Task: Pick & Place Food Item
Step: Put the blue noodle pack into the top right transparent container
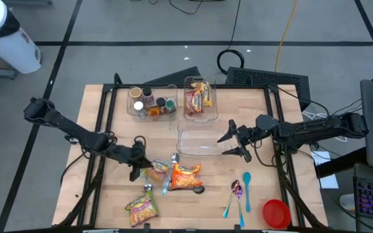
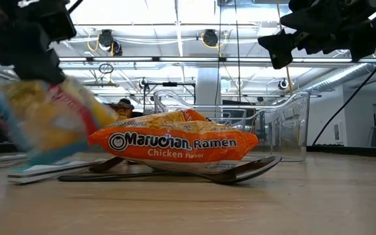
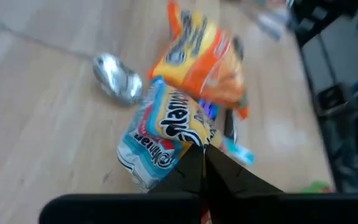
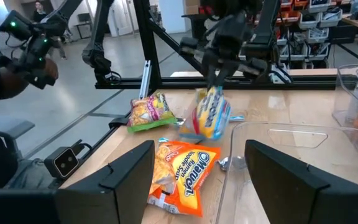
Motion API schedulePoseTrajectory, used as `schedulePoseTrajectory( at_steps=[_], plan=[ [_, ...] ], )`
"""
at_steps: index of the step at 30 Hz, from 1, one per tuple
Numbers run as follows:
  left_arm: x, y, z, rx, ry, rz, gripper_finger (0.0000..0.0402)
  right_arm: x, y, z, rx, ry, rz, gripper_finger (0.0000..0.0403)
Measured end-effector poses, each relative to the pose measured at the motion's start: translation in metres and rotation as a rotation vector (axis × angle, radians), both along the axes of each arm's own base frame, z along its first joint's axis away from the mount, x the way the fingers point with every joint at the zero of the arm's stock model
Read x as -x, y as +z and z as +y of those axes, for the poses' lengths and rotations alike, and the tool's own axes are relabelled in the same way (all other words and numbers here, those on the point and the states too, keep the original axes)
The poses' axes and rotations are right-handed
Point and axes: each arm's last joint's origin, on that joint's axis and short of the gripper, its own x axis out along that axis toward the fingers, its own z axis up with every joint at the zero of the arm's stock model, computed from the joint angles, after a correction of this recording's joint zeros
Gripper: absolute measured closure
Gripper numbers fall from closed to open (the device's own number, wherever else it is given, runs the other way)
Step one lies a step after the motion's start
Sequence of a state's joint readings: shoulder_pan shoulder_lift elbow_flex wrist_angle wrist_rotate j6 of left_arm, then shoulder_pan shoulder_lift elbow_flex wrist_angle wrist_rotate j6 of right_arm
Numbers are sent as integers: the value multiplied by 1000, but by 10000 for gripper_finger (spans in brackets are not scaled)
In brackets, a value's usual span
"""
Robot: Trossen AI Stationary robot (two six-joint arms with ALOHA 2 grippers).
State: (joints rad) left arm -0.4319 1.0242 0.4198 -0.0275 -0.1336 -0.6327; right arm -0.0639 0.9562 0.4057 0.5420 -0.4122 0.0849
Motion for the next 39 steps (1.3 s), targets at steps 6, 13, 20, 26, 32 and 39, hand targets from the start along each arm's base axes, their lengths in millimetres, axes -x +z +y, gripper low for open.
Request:
schedulePoseTrajectory(
  at_steps=[6, 13, 20, 26, 32, 39],
  plan=[
    [4, 21, 12, -42, 15, -119, 397, -1, 3, -2, 8, -80, -30, 161],
    [-7, 75, 23, -233, -30, -115, 398, -4, 7, -6, 0, -202, -85, 161],
    [-43, 124, 26, -469, -180, -41, 398, -16, 12, -7, -61, -202, -93, 161],
    [-87, 130, 20, -697, -367, 17, 399, -42, 23, -8, -84, -190, -71, 161],
    [-124, 122, 12, -950, -494, 87, 399, -76, 28, -12, -180, -100, 20, 149],
    [-142, 123, 6, -1032, -528, 100, 398, -111, 16, -18, -200, -91, 88, 121]
  ],
)
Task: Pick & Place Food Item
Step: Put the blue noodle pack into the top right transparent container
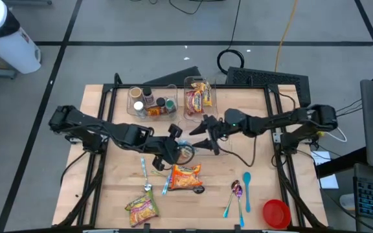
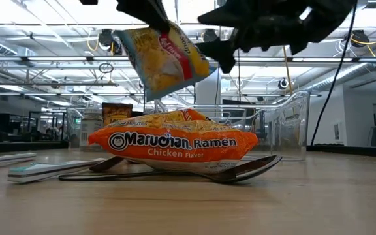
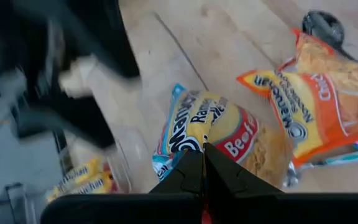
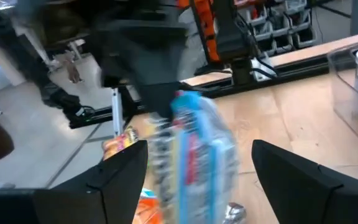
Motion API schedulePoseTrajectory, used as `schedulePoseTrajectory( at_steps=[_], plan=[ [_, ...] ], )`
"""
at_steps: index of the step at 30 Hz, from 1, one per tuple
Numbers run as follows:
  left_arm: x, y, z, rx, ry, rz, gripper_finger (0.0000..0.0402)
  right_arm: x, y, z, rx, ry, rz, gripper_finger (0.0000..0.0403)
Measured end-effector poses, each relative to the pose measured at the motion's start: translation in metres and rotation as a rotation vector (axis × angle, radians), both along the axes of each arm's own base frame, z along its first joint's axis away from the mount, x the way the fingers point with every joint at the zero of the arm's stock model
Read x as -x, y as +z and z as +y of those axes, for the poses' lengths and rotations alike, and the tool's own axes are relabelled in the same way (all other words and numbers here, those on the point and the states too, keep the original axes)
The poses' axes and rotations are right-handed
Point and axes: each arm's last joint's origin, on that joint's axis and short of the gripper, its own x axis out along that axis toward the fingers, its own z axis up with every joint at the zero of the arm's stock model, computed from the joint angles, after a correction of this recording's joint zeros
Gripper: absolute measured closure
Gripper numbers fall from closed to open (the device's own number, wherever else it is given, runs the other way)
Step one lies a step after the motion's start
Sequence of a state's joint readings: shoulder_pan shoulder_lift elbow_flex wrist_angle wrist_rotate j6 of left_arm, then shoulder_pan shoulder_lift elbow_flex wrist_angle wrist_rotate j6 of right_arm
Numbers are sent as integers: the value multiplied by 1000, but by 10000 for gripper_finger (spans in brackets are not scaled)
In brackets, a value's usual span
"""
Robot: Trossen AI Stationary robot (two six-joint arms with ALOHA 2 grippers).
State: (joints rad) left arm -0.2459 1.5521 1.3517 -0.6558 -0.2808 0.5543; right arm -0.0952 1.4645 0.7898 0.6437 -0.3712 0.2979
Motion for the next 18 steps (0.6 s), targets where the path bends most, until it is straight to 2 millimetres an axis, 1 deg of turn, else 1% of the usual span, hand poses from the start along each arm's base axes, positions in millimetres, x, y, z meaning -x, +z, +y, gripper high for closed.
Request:
schedulePoseTrajectory(
  at_steps=[4, 8, 12, 18],
  plan=[
    [-2, 4, -3, -5, -20, -26, 395, -15, -6, -3, -16, 56, 20, 115],
    [-1, 4, -4, -6, -25, -26, 398, -23, -8, -2, -40, 132, 13, 118],
    [-1, 4, -5, 12, -33, -26, 394, -24, -6, -1, -51, 150, -24, 124],
    [-2, 5, -5, 8, -40, -38, 398, -25, -7, 2, -53, 151, -7, 135]
  ],
)
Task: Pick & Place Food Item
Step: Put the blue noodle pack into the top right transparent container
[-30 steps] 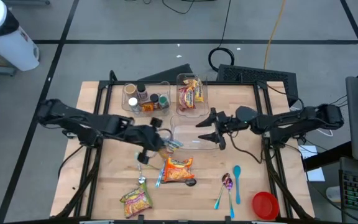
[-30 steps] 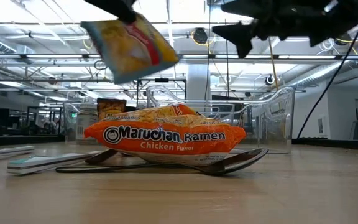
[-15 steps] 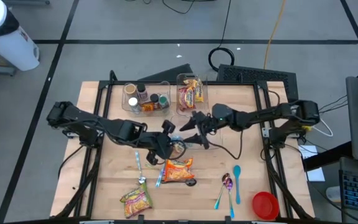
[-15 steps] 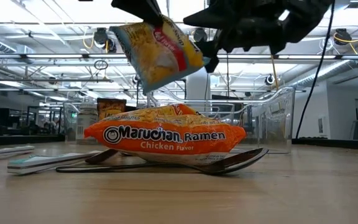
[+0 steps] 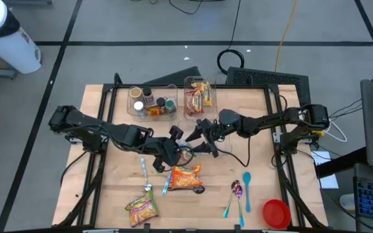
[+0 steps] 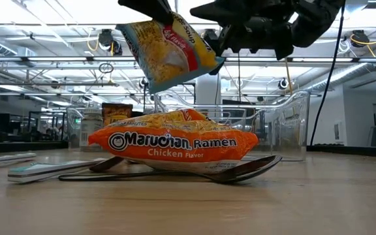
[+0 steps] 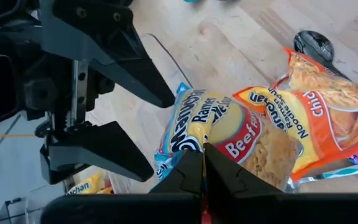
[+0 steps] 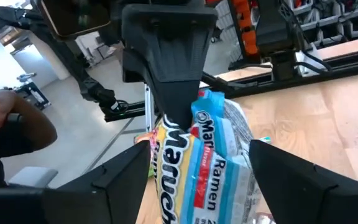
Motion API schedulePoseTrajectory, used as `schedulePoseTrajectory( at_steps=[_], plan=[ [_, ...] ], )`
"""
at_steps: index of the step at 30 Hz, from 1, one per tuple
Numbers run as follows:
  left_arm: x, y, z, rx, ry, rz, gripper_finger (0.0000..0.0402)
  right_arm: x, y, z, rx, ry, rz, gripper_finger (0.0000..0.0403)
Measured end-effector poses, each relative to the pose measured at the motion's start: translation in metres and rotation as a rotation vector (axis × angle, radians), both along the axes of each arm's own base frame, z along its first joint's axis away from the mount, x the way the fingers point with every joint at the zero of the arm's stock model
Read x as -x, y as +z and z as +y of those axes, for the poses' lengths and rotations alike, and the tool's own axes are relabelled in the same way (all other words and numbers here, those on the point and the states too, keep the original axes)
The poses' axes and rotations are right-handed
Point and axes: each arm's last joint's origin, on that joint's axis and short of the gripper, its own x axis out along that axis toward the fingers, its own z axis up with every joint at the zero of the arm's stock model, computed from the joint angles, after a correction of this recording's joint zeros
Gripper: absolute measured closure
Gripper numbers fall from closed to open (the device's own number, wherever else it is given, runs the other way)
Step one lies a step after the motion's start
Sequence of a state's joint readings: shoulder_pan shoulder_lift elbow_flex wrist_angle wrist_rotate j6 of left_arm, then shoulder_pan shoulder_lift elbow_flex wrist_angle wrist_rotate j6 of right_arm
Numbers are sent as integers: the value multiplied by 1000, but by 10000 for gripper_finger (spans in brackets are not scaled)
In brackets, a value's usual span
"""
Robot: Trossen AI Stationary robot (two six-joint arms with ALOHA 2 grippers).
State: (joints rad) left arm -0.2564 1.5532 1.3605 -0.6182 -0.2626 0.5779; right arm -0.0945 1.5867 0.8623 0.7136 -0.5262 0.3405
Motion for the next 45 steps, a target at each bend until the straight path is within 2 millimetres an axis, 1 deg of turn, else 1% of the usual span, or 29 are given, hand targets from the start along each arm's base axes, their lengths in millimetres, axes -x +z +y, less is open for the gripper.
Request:
schedulePoseTrajectory(
  at_steps=[3, 8, 11, 13, 18, 23, 25, 27, 29, 32, 34, 39, 42, 45],
  plan=[
    [-1, 1, 1, 3, 2, -15, 392, 0, -1, 3, 0, 9, 7, 146],
    [-3, 3, 0, 6, -12, -37, 397, 0, -5, 6, 21, 20, 38, 173],
    [-3, 3, 0, 7, -13, -40, 392, 0, -5, 6, 28, 21, 38, 192],
    [-3, 3, 0, 8, -12, -40, 396, 0, -5, 6, 27, 20, 35, 208],
    [-3, 3, 0, 18, -2, -42, 392, 0, -5, 6, 30, 20, 40, 262],
    [-3, 3, 1, 32, 12, -43, 398, 0, -5, 6, 50, 23, 26, 329],
    [-4, 3, 1, 67, 44, -49, 395, 0, -4, 6, 58, 24, 16, 357],
    [-5, 4, -1, 135, 96, -77, 383, 0, -4, 6, 64, 28, 11, 385],
    [-4, 9, -2, 208, 142, -114, 371, 1, -4, 6, 70, 31, 5, 397],
    [-6, 15, -4, 289, 172, -173, 352, 1, -4, 6, 71, 28, 10, 396],
    [-7, 16, -4, 323, 201, -181, 335, 1, -6, 6, 71, 25, 20, 399],
    [-7, 16, -3, 320, 236, -196, 275, 1, -6, 6, 70, 26, 19, 400],
    [4, 28, 0, 329, 221, -217, 241, 1, -6, 6, 72, 26, 20, 401],
    [22, 51, 7, 423, 223, -289, 219, 2, -2, 3, 75, 17, 9, 401]
  ],
)
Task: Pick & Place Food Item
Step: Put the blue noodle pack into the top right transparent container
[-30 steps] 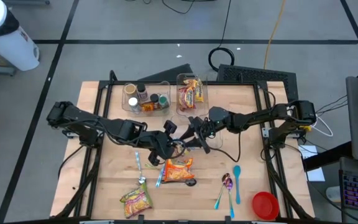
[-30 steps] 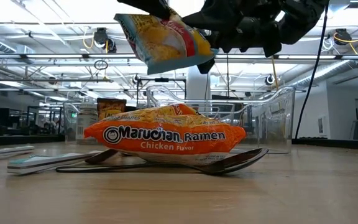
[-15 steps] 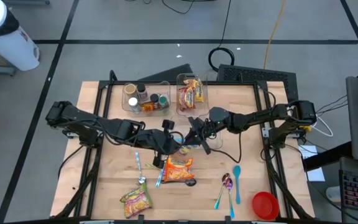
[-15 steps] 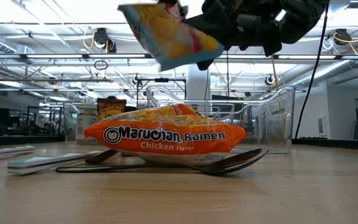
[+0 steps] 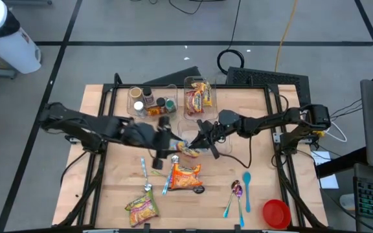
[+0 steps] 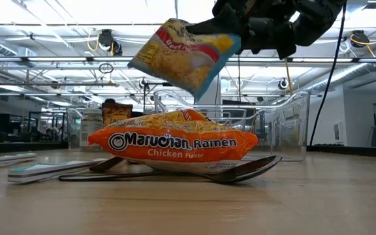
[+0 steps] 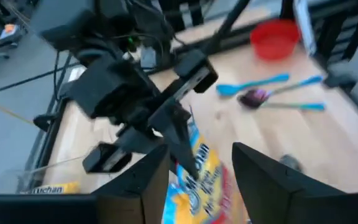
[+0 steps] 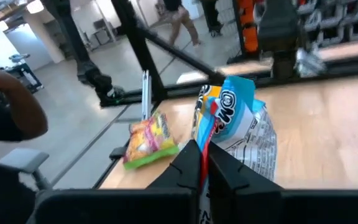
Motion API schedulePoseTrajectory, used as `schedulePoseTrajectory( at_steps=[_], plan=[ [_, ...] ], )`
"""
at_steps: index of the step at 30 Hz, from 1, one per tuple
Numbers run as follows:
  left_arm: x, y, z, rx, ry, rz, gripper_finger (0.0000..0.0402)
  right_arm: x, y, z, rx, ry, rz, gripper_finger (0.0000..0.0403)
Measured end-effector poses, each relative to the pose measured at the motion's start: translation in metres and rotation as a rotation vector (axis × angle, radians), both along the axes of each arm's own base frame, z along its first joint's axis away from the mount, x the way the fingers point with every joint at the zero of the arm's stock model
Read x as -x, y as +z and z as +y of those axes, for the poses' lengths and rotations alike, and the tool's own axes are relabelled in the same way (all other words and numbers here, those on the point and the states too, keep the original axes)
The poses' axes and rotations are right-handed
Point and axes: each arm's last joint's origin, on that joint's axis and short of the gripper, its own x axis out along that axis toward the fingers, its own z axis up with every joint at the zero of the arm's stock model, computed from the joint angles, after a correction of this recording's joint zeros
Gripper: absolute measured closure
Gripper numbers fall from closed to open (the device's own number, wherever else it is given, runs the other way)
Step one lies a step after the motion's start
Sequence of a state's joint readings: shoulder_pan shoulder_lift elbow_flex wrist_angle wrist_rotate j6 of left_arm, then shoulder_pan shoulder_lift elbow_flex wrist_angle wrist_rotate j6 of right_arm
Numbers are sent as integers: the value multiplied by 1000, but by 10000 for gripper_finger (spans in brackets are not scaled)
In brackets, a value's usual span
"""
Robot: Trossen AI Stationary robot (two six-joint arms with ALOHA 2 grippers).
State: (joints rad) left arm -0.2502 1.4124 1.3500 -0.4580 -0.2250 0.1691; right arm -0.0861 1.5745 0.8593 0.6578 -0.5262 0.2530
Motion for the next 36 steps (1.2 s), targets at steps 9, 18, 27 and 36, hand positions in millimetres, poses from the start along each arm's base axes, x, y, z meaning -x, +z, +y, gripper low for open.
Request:
schedulePoseTrajectory(
  at_steps=[9, 18, 27, 36],
  plan=[
    [49, -17, 21, 94, 38, -191, 213, 6, 8, -39, -1, -117, -37, 402],
    [76, -60, 44, 150, 219, -378, 213, 24, 10, -105, -79, -337, -32, 402],
    [76, -76, 56, 152, 283, -351, 213, 47, 10, -155, -139, -583, -35, 403],
    [75, -80, 59, 143, 298, -324, 213, 61, -9, -173, -137, -821, 119, 403]
  ],
)
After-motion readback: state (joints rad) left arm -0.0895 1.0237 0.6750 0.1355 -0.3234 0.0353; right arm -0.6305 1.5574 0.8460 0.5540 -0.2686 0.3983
